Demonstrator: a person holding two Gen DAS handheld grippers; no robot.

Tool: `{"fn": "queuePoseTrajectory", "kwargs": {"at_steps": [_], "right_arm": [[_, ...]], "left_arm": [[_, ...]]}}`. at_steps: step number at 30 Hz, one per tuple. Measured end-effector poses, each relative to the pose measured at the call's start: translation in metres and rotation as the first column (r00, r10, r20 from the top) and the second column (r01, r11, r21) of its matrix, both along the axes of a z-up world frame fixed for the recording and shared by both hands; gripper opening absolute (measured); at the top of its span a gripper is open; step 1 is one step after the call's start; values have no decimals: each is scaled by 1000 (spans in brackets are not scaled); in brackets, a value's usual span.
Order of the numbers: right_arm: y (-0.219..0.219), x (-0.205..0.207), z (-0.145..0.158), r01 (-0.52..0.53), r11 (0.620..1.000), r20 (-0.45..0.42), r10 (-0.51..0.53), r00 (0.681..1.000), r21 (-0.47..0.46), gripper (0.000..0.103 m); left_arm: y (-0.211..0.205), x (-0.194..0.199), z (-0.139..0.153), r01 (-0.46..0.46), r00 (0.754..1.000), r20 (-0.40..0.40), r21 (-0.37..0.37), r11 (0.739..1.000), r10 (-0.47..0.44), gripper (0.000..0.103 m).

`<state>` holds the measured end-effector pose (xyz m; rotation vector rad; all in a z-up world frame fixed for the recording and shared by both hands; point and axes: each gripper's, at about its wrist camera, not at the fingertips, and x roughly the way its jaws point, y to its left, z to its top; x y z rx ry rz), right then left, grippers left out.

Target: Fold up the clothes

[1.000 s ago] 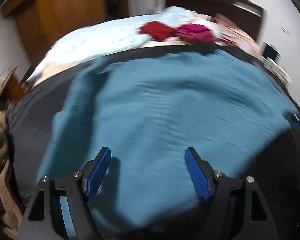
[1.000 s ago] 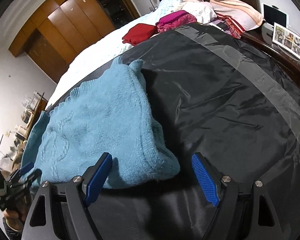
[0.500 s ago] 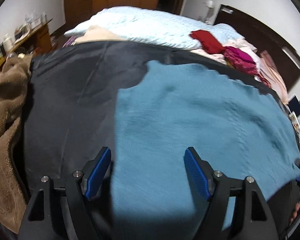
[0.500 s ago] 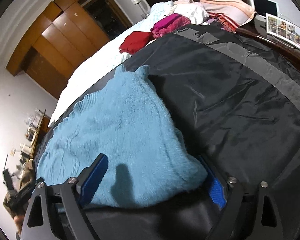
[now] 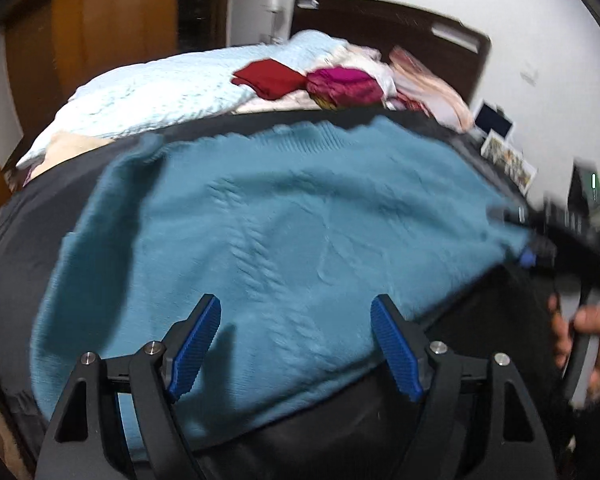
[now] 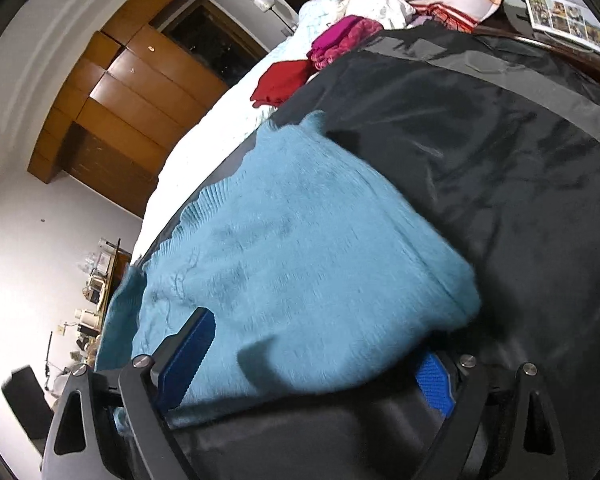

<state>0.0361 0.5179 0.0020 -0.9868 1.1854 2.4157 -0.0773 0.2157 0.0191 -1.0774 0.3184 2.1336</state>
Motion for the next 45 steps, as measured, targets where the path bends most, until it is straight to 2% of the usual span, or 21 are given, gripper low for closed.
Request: {"fn": "queuePoseTrajectory", "kwargs": {"at_steps": [3, 7, 11, 14, 16, 17, 19, 24, 29, 34, 38, 44, 45], "right_arm": [[4, -5, -3, 33, 999, -35, -34, 999, -19, 93], [8, -11, -6, 66, 997, -74, -69, 995, -38, 93], [4, -14, -6, 80, 996, -90, -82, 993, -27, 92], [5, -15, -7, 101, 995, -69, -100, 993, 5, 75], [9, -12, -11, 114, 993, -49, -114, 992, 9, 46], [12, -11, -13, 121, 993, -39, -120, 992, 7, 40], [15, -9, -15, 111, 994, -43, -111, 993, 1, 35], [11, -6, -11, 97, 995, -53, -96, 994, 28, 29], [11, -2, -6, 95, 995, -78, -92, 993, 28, 26], [15, -1, -5, 92, 996, -79, -91, 993, 9, 26], [19, -1, -8, 81, 997, -50, -82, 995, -10, 27], [20, -4, -9, 72, 997, -21, -72, 997, 2, 38], [19, -5, -9, 68, 998, -20, -68, 997, 7, 49]], "left_arm": [[3, -4, -13, -7, 1000, -5, -50, 999, 6, 81], [-10, -20, -15, -59, 996, 59, -5, 998, 59, 81], [-15, -25, -17, -80, 993, 86, 23, 997, 78, 81], [-19, -25, -18, -84, 992, 96, 36, 996, 80, 81], [-20, -23, -18, -82, 992, 96, 38, 996, 78, 81], [-19, -23, -18, -81, 992, 95, 36, 996, 77, 81], [-13, -25, -19, -86, 992, 96, 34, 996, 82, 81], [-5, -27, -11, -96, 990, 108, 54, 994, 90, 81], [21, -26, -4, -65, 994, 91, 56, 996, 60, 81], [42, -24, -16, -35, 994, 107, 19, 999, 33, 81], [47, -17, -22, -20, 998, 61, -20, 1000, 21, 81], [49, -14, -26, -11, 999, 40, -36, 999, 12, 81], [49, -12, -26, -7, 999, 31, -43, 999, 8, 82]]}}
